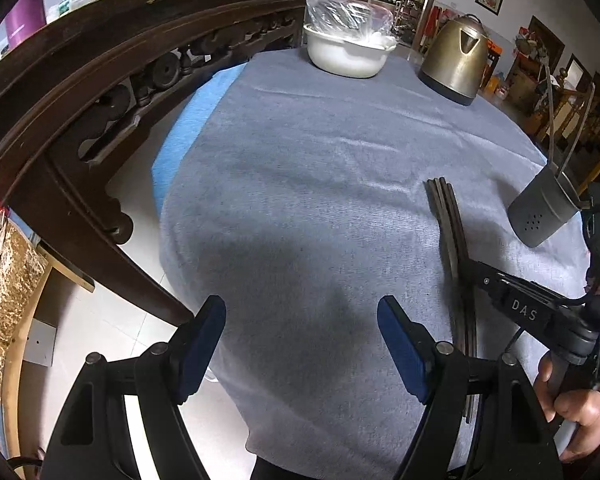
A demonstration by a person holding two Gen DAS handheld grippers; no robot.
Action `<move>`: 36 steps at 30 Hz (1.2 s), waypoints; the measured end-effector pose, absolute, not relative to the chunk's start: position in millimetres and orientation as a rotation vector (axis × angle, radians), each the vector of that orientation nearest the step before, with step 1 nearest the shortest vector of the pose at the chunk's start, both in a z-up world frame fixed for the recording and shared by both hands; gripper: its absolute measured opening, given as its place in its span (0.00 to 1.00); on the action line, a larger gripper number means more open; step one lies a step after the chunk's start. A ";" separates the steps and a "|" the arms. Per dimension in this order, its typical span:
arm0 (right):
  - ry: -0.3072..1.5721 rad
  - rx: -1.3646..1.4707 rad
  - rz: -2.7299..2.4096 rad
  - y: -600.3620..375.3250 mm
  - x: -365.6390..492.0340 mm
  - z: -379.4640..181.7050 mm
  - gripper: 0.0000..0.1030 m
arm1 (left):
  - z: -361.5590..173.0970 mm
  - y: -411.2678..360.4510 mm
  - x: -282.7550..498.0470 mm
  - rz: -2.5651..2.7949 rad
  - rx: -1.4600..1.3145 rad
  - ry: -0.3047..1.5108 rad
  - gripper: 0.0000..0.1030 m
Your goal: Organize utensils
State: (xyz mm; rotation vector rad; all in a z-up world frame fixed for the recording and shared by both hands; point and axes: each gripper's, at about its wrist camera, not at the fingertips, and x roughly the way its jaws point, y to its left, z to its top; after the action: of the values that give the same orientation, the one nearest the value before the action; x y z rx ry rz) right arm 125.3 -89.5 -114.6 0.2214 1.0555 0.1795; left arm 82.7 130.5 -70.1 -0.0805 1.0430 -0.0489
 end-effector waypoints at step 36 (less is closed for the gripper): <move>1.057 0.358 0.292 -130.4 118.7 -122.4 0.16 | -110.6 48.8 126.6 -0.232 -0.014 1.117 0.74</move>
State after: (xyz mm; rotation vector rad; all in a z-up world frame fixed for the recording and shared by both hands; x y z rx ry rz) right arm 118.7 -130.4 -122.4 0.3580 1.0570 0.2916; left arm 126.6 48.8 -110.6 -0.0143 1.1175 -0.2319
